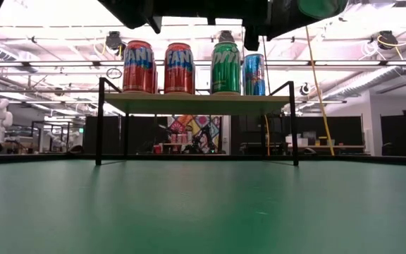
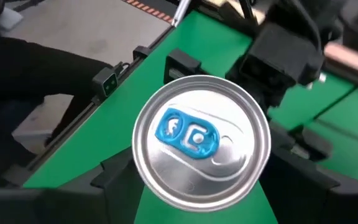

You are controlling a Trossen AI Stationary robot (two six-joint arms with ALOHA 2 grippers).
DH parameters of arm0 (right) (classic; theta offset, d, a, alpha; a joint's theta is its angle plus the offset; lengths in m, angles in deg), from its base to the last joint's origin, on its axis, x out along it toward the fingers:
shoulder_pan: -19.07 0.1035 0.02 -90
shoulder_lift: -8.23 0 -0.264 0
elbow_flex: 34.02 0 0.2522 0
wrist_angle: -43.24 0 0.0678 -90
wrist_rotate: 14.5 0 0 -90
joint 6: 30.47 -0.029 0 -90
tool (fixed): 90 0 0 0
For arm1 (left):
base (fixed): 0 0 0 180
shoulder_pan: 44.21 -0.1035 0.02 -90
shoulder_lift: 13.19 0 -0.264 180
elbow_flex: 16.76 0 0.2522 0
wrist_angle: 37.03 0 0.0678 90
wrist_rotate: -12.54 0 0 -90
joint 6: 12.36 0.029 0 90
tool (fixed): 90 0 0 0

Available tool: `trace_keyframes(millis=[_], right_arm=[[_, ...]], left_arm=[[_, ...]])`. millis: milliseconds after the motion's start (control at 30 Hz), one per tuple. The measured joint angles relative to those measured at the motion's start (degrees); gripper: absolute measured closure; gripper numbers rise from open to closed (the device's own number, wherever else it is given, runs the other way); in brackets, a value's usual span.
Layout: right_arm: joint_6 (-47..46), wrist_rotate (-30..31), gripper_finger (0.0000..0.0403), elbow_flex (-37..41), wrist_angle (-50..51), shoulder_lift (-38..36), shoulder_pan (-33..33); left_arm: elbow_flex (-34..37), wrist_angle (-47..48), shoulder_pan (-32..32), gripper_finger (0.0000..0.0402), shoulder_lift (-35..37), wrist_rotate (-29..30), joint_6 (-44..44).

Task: Place canned beverage on shelf
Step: Put the blue soda can on the shelf aligned with the other blue soda cans

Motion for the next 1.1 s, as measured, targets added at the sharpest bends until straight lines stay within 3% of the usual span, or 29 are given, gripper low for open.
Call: trace_keyframes(millis=[200, 333, 467, 567, 700, 900, 1100], right_arm=[[-9.3, 1.2, 0.0103, 0.0, 4.2, -0.3, 0.0], [-18.5, 7.9, 0.01, 0.0, 8.4, -0.7, 1.1], [-25.1, 16.4, 0.01, 2.4, 7.5, -0.8, 3.2], [-28.8, 23.7, 0.01, 5.9, 3.6, -0.7, 4.6], [-30.5, 32.5, 0.0099, 12.2, -8.1, -0.7, 5.6], [-21.7, 36.6, 0.0099, 22.7, -36.2, -0.7, 5.6], [-11.2, 40.3, 0.0099, 30.9, -64.8, -0.3, 4.8]], left_arm=[[0.0, 0.0, 0.2, 0.0167, -0.1, 2.9, 0.0], [0.0, 0.4, 0.8, 0.0167, 1.0, 6.4, 0.1], [0.0, 2.0, 2.3, 0.0167, 2.5, 15.7, 1.7], [0.0, 3.1, 4.1, 0.0167, 3.2, 26.9, 3.6], [0.0, 2.2, 6.7, 0.0166, 3.6, 40.9, 7.8], [0.0, 2.1, 10.0, 0.0166, 3.6, 57.8, 13.4], [0.0, 2.1, 11.2, 0.0166, 3.6, 61.4, 13.7]])
